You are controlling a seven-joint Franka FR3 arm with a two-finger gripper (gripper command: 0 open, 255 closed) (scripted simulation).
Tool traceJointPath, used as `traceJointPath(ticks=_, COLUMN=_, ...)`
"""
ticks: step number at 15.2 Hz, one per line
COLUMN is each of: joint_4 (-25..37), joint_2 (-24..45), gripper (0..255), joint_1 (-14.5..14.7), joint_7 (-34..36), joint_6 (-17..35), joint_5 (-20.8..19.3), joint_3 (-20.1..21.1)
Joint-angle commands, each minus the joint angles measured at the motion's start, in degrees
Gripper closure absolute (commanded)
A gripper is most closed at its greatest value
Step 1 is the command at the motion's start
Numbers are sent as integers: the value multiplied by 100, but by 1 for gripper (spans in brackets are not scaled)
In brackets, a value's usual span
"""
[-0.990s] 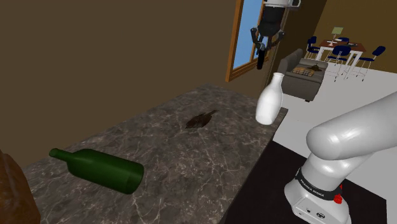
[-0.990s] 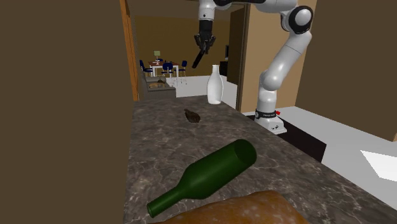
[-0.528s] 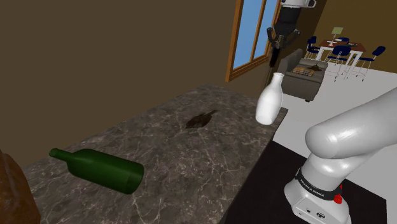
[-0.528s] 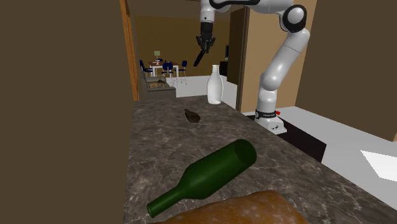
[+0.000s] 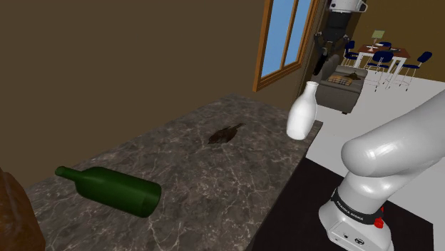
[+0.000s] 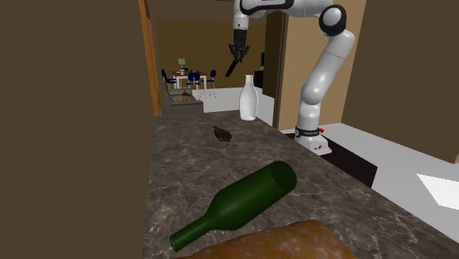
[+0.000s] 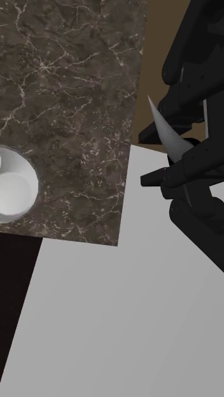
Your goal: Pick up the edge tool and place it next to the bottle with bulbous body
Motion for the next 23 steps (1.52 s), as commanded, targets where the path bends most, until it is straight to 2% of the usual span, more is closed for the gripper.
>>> traceJointPath(ticks=1, joint_4=-154, joint_2=-3, gripper=255, joint_1=-16, joint_7=-48, joint_6=154, joint_5=-14, joint_3=-35)
traceJointPath(ticks=23, joint_4=-1980, joint_2=-142, gripper=255, joint_1=-52, joint_7=-53, joint_6=1841, joint_5=-65, joint_3=-88)
